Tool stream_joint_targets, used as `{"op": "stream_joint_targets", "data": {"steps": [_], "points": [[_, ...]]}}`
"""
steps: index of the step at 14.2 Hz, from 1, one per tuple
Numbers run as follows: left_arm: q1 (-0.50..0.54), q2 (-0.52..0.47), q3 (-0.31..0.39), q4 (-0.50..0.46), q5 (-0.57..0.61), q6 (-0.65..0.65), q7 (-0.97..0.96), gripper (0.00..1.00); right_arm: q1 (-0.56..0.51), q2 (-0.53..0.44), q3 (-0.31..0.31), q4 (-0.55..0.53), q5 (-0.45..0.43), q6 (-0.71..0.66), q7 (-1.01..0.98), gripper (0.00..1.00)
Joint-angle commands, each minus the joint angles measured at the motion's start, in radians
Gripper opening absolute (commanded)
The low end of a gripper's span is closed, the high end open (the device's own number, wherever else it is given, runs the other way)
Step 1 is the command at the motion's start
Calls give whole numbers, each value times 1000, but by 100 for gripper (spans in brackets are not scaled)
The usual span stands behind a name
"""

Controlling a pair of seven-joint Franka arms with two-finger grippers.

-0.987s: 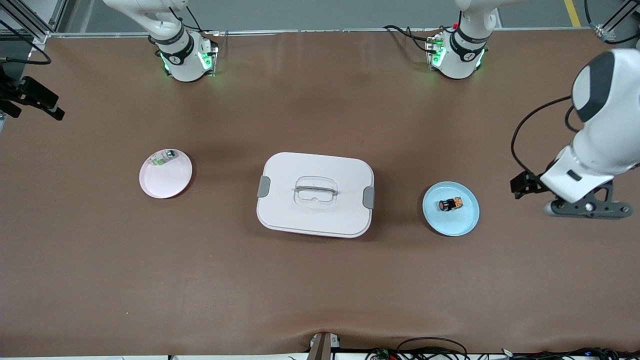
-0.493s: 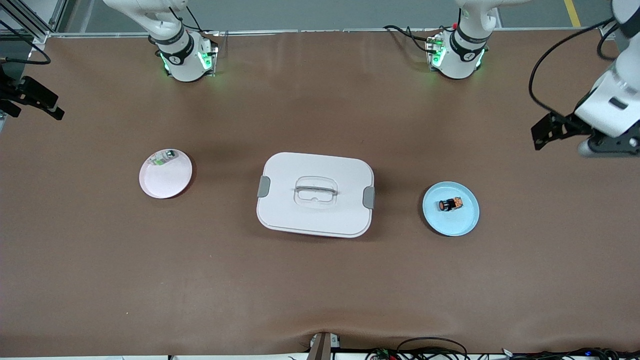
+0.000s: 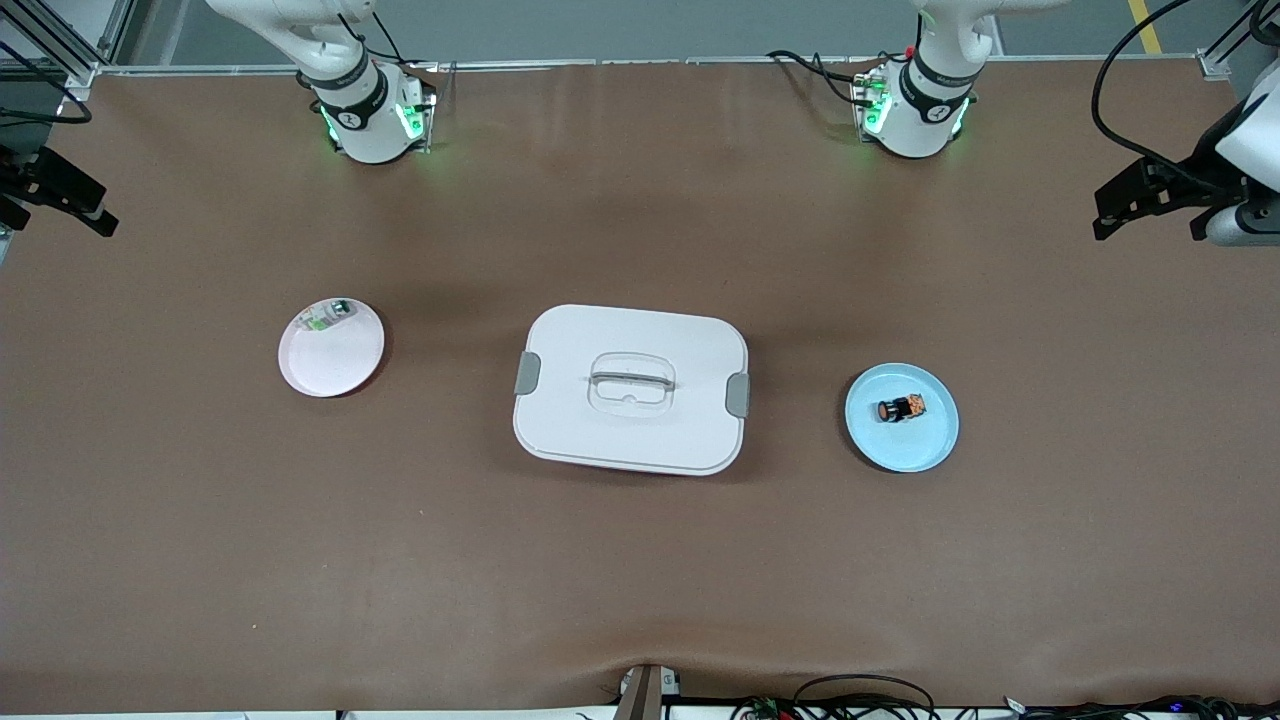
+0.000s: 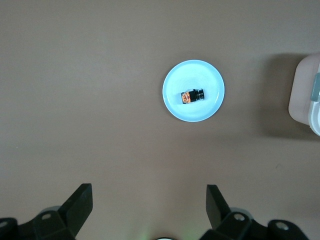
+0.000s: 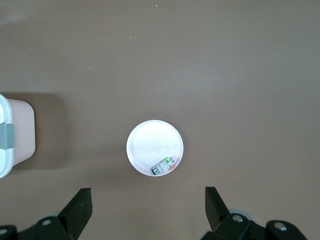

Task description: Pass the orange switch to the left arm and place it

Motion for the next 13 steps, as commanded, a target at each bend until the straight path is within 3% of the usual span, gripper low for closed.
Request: {"op": "stream_joint_targets", "data": {"steps": [1, 5, 13], "points": [[-29, -57, 15, -52, -18, 0, 9, 100, -2, -12, 4, 2, -20, -25, -7, 100], [-26, -55, 17, -55, -38, -3, 10, 100, -2, -12, 4, 2, -18, -25, -111, 100], [-17, -9, 17, 3, -40, -3, -11, 100, -19, 13, 1, 67, -18, -58, -111, 100]]}}
